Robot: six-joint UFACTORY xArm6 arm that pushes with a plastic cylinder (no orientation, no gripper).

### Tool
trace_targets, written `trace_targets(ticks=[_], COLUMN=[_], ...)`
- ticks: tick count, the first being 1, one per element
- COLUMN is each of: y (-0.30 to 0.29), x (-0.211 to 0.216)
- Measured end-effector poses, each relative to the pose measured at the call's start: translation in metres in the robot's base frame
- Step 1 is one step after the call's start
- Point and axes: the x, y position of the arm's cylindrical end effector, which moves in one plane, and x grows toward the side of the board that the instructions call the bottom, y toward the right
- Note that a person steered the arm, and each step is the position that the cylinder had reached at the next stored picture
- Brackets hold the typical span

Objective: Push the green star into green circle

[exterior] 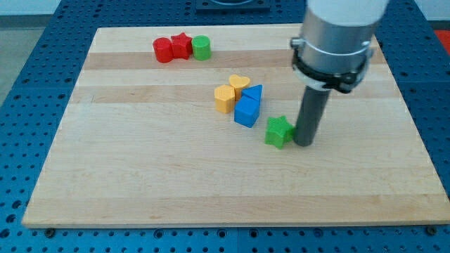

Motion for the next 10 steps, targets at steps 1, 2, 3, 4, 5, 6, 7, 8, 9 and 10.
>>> trace_targets(ticks=[1, 2, 3, 4, 5, 6, 7, 8, 9, 10], y=[-0.050, -0.084, -0.057, -0.012, -0.023, -0.068, -0.121, -0.178, -0.191, -0.193], x=[0.000, 0.005, 0.005, -0.015, -0.027, -0.020, -0.019, -0.011, 0.003, -0.041])
